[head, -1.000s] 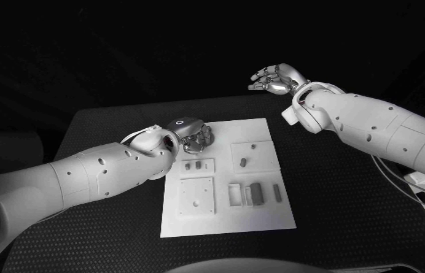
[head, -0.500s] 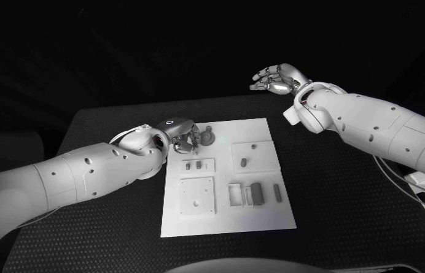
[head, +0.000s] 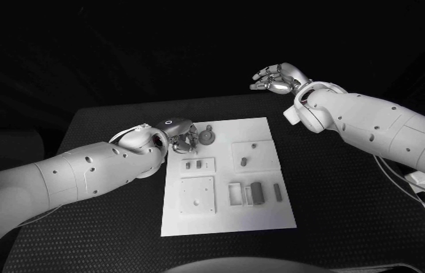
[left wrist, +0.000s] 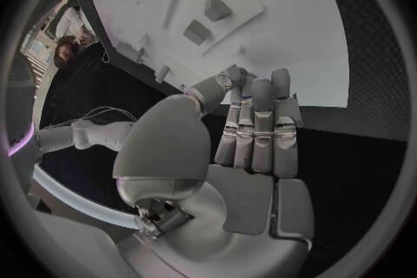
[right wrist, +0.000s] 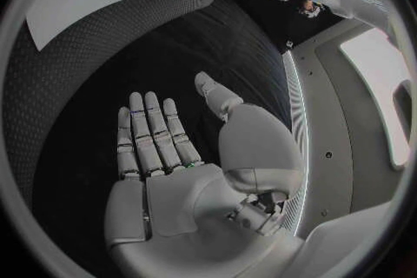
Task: Assemble the parts on the task board
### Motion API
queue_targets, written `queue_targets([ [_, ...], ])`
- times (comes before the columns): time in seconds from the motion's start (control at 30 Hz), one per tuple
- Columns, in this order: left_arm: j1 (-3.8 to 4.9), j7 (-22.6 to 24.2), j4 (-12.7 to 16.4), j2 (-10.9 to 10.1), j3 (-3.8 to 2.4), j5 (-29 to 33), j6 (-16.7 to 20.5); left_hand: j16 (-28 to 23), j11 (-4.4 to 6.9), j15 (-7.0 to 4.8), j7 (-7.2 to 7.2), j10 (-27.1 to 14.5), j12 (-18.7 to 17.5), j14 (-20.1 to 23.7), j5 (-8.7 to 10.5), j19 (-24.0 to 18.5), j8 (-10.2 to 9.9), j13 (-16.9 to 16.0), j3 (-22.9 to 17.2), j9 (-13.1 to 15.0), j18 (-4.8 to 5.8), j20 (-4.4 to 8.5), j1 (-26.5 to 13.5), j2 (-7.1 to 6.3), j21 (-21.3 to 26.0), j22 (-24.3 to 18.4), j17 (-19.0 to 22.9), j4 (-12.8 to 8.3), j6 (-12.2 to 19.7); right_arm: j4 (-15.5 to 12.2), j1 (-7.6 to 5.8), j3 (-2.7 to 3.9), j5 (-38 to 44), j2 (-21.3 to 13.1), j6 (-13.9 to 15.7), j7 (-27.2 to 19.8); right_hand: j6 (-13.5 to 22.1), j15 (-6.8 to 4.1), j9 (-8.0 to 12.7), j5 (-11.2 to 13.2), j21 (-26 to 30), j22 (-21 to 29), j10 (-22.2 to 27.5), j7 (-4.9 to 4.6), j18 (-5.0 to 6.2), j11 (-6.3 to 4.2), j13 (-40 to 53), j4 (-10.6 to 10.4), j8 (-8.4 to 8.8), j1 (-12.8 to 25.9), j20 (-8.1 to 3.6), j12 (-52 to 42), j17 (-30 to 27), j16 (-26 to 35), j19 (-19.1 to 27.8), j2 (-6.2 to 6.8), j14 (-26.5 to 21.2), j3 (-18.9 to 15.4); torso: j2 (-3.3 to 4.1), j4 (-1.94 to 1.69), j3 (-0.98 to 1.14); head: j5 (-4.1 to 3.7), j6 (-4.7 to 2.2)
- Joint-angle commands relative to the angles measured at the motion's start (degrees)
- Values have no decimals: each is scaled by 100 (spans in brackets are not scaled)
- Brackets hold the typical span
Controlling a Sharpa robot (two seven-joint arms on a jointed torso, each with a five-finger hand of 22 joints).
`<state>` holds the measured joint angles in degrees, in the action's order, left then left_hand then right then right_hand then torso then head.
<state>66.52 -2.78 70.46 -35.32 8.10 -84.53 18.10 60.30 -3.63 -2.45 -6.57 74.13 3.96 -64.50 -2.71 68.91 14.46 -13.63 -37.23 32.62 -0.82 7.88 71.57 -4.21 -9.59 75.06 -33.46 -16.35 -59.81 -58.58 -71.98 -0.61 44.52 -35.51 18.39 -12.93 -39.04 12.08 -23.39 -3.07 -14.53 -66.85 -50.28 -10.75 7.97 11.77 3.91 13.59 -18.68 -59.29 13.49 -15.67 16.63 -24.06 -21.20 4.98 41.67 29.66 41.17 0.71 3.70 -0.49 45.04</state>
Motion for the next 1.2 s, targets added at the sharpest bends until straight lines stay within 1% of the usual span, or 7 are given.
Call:
queue_targets([
  [0.03, 4, 10, 17, 7, 20, 41, -134, 16, -4, -15, -11, 60, 19, -39, -20, 13, 35, -13, -24, -3, -95, 22, -6, 34, -9, 119, -10, -6, -40, -8, 1, 1, 9, 1, -46, -66, 18, 26, 7, 21, 36, -10, -41, -292, -49, 2, 2, -18, -27, 19, -8, 27, 8, 33, -12, -4, 19, -29, -2, -1, 4, -3, 13],
  [0.13, 2, 15, 31, 10, 64, 57, -153, 15, -3, -16, -10, 64, 20, -39, -20, 12, 36, -13, -23, -3, -93, 22, -9, 36, -9, 119, -10, -5, -42, -10, 1, 1, 9, 3, -46, -66, 18, 26, 7, 21, 37, -11, -41, -292, -49, 2, 2, -18, -28, 19, -8, 27, 8, 34, -12, -5, 19, -29, -1, 0, 5, -1, 17],
  [0.3, -9, 29, 68, 13, 98, 75, -154, 14, -2, -16, -10, 67, 20, -39, -20, 12, 38, -13, -23, -4, -93, 23, -10, 37, -9, 118, -11, -5, -44, -8, 1, 1, 9, 4, -45, -67, 18, 26, 8, 21, 38, -12, -42, -292, -49, 2, 2, -18, -28, 19, -8, 28, 8, 34, -13, -5, 20, -29, 0, 4, 2, -3, 20],
  [0.53, -14, 18, 115, -10, 107, 77, -170, 11, -1, -18, -9, 70, 19, -38, -20, 11, 38, -12, -23, -5, -92, 24, -11, 39, -9, 118, -12, -6, -44, -8, 1, 1, 9, 4, -46, -67, 18, 26, 9, 21, 41, -15, -43, -292, -49, 2, 2, -18, -29, 19, -8, 31, 8, 35, -14, -5, 20, -30, -3, 4, 7, -2, 28],
  [0.9, -14, -95, 93, -49, 118, 70, -247, 8, 1, -20, -8, 76, 18, -38, -19, 10, 41, -12, -23, -5, -91, 25, -12, 41, -9, 118, -15, -6, -48, -11, 1, 1, 9, -6, -40, -67, 18, 26, 11, 21, 45, -18, -45, -291, -49, 2, 2, -17, -31, 18, -9, 33, 9, 36, -15, -5, 21, -30, -3, 2, 5, -5, 32],
  [1.2, -21, -89, 1, 33, 136, 54, -240, 5, 1, -22, -8, 74, 14, -37, -20, 11, 40, -9, -24, -7, -90, 27, -11, 39, -10, 117, -16, -7, -45, -8, 1, 1, 9, -2, -40, -70, 17, 26, 13, 21, 48, -21, -46, -291, -49, 2, 2, -17, -32, 18, -9, 36, 10, 37, -16, -5, 21, -31, 0, 3, 1, -9, 27],
])
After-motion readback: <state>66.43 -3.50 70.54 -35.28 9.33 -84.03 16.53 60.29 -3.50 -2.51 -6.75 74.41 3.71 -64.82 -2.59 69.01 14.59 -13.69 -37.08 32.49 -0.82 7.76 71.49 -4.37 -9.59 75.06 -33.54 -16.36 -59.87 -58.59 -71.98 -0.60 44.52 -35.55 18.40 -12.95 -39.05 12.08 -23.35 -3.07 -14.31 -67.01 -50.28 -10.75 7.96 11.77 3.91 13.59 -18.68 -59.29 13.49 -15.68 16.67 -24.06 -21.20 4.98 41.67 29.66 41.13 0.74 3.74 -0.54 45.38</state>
